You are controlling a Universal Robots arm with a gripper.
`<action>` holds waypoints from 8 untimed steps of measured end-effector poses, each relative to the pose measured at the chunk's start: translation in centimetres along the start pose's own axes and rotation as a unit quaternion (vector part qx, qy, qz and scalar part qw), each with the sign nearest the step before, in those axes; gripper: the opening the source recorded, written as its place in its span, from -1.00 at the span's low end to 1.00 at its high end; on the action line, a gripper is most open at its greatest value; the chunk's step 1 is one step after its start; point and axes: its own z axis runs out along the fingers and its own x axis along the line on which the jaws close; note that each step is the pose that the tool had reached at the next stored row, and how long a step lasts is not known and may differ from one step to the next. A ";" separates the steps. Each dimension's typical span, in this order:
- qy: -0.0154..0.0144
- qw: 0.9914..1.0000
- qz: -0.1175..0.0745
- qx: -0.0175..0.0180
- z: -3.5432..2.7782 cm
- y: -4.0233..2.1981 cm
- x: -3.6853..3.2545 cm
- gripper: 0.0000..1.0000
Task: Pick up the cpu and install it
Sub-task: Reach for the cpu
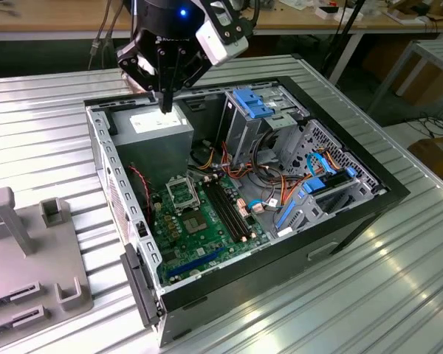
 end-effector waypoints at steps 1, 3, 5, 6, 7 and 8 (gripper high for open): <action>0.000 1.000 0.000 0.000 0.00 0.00 0.06 -0.79; 0.000 1.000 0.000 0.000 -0.01 -0.02 0.20 -0.79; 0.000 1.000 0.000 0.000 -0.01 -0.03 0.31 -0.79; 0.000 1.000 0.000 0.000 -0.01 -0.03 0.36 -0.79; 0.000 1.000 0.000 0.000 -0.01 -0.03 0.42 -0.79; 0.000 1.000 0.000 0.000 -0.02 -0.04 0.48 -0.79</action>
